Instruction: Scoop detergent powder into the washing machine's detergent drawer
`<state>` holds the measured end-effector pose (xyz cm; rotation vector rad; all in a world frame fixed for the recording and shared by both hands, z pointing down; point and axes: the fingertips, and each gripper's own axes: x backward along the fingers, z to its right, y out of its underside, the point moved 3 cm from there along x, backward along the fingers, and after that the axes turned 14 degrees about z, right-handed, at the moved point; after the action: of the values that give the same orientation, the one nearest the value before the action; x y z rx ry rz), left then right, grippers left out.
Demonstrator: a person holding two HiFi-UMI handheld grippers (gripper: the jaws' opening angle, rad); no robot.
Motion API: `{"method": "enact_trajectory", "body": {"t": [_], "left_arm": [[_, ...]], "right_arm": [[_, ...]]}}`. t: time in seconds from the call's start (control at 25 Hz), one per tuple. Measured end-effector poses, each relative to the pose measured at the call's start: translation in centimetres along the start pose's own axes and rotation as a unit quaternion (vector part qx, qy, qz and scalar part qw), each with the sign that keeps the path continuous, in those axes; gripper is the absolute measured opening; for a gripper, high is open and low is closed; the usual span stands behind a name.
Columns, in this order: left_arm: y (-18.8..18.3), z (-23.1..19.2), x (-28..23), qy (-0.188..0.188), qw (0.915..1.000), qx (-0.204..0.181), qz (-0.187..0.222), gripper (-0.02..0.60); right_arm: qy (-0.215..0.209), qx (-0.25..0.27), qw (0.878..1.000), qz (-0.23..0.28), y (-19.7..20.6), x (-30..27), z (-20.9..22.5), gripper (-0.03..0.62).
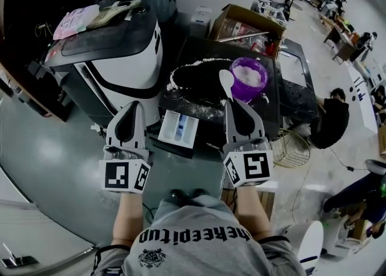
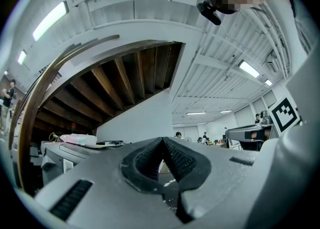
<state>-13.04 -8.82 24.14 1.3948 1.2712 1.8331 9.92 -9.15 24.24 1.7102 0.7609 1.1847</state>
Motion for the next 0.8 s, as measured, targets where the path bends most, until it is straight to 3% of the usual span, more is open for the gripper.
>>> {"method": "enact_trajectory", "body": {"t": [0.8], "left_arm": [[0.5,0.4,0.7,0.010,0.9999,0.007,-0.008,0.003]], "right_arm": [[0.015,0.004,1.000,-0.003,0.2,1.5,-0.6,0.006]]}}
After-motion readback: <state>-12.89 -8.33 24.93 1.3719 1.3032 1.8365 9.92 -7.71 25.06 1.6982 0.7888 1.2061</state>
